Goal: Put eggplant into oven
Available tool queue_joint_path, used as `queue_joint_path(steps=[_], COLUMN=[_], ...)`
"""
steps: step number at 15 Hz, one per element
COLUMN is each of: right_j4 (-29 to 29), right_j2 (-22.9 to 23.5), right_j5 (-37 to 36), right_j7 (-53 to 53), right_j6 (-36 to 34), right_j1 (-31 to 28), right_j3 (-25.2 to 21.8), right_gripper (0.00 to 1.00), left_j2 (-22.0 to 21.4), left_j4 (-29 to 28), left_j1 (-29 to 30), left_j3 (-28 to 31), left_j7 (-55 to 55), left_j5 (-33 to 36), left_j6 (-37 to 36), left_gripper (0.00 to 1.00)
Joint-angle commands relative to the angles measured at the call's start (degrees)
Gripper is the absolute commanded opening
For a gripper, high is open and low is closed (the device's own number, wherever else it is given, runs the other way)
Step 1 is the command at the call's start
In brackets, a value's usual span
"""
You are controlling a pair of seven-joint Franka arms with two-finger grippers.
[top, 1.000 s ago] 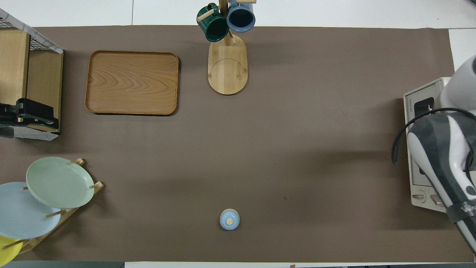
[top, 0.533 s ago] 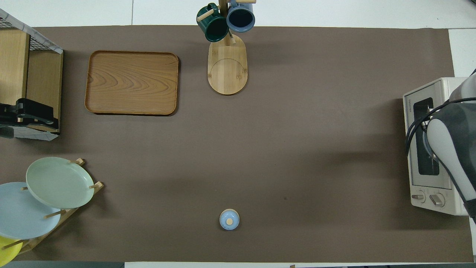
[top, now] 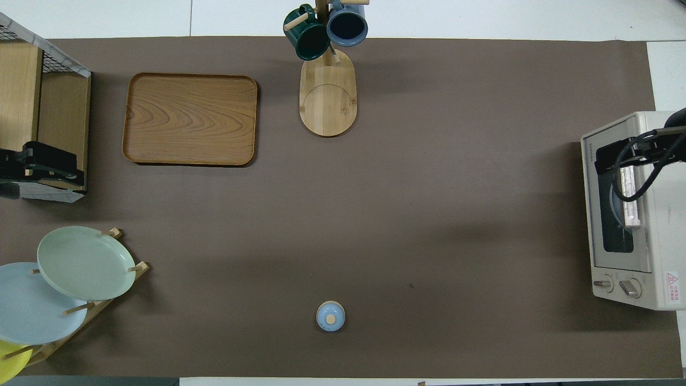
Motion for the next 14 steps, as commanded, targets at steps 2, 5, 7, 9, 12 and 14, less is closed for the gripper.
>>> queue_joint_path(steps=[2, 5, 7, 9, 12, 14], right_j4=[-1.37, -3.66, -4.02, -5.68, -6.75, -6.57], right_j2=[-1.91, -4.03, -4.47, -5.87, -6.67, -6.41], right_j5=[-0.22, -1.53, -2.33, -2.33, -2.25, -2.16], right_j7=[-0.28, -0.11, -0.11, -0.11, -0.20, -0.28], right_j6=[-0.97, -0.62, -0.36, -0.09, 0.78, 2.01], right_j1=[-0.36, 2.71, 3.60, 3.60, 3.25, 3.07], right_j3=[0.02, -1.99, -2.44, -2.70, -3.14, -3.23], right_gripper=[1.00, 1.00, 1.00, 1.00, 1.00, 1.00], left_j2=[-1.48, -1.56, -1.56, -1.56, -1.56, -1.48], left_j4=[-1.78, -1.78, -1.78, -1.78, -1.78, -1.78], left_j1=[0.53, 0.53, 0.53, 0.53, 0.53, 0.53], left_j3=[-0.12, -0.12, -0.12, -0.12, -0.12, -0.12], left_j7=[0.37, 0.37, 0.37, 0.37, 0.37, 0.37], left_j5=[-0.52, -0.52, -0.52, -0.52, -0.52, -0.52], left_j6=[0.99, 0.99, 0.99, 0.99, 0.99, 0.99], left_gripper=[1.00, 1.00, 1.00, 1.00, 1.00, 1.00])
